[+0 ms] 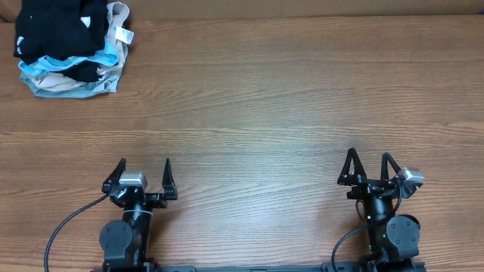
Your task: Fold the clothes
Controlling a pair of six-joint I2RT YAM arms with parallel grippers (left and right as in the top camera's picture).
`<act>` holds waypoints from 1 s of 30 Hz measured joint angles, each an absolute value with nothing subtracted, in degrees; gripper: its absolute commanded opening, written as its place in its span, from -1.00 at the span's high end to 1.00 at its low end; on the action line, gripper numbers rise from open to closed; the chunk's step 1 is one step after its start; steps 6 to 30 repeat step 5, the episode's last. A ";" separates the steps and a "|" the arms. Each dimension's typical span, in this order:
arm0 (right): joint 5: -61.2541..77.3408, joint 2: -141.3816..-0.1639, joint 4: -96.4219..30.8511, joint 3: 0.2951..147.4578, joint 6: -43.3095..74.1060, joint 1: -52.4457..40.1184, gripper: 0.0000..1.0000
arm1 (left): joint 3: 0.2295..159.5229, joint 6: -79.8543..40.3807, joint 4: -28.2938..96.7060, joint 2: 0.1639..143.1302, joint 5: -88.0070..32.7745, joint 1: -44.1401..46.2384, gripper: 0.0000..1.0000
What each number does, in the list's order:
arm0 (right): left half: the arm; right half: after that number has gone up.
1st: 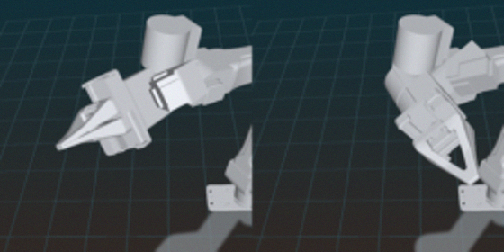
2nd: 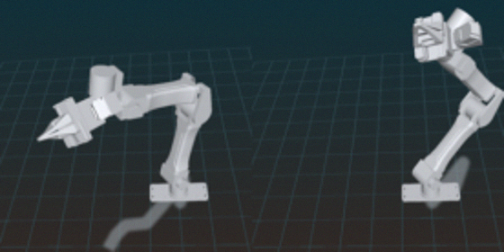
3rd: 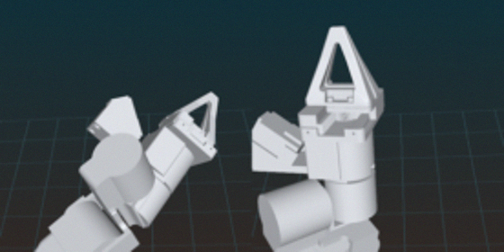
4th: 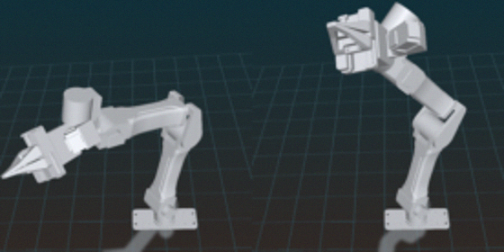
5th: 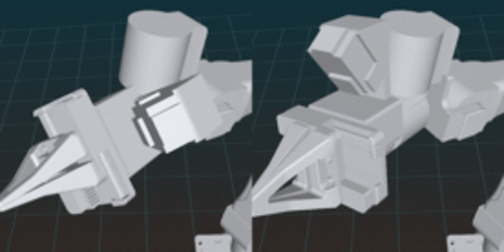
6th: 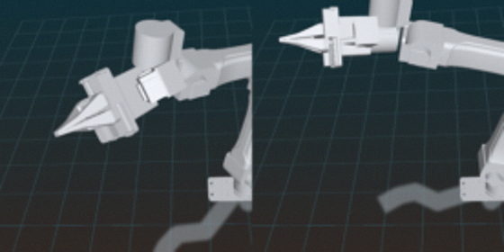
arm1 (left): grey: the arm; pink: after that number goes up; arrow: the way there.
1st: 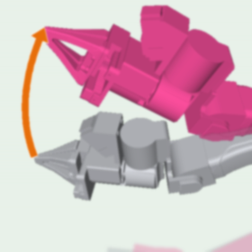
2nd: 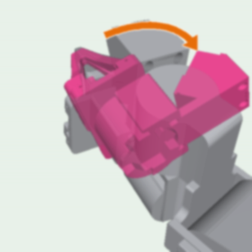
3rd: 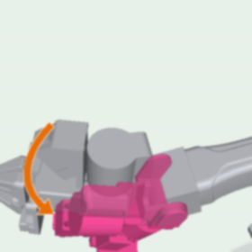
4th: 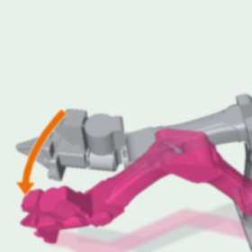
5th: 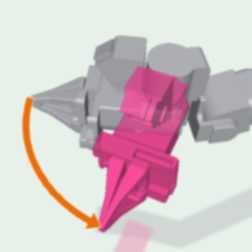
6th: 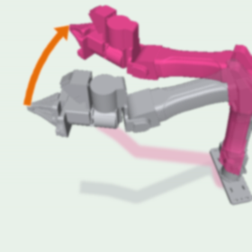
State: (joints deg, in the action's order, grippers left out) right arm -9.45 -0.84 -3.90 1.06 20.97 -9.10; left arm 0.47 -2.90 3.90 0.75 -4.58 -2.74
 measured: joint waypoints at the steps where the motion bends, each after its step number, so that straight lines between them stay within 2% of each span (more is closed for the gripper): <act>1: -9.47 -0.84 -3.90 1.06 20.97 -9.10 -1.00 | 0.47 -2.90 3.90 0.75 -4.58 -2.74 -1.00; 30: -9.47 -0.84 -3.92 1.06 20.97 -9.10 -1.00 | 0.47 -2.90 3.90 0.75 -4.58 -2.74 -1.00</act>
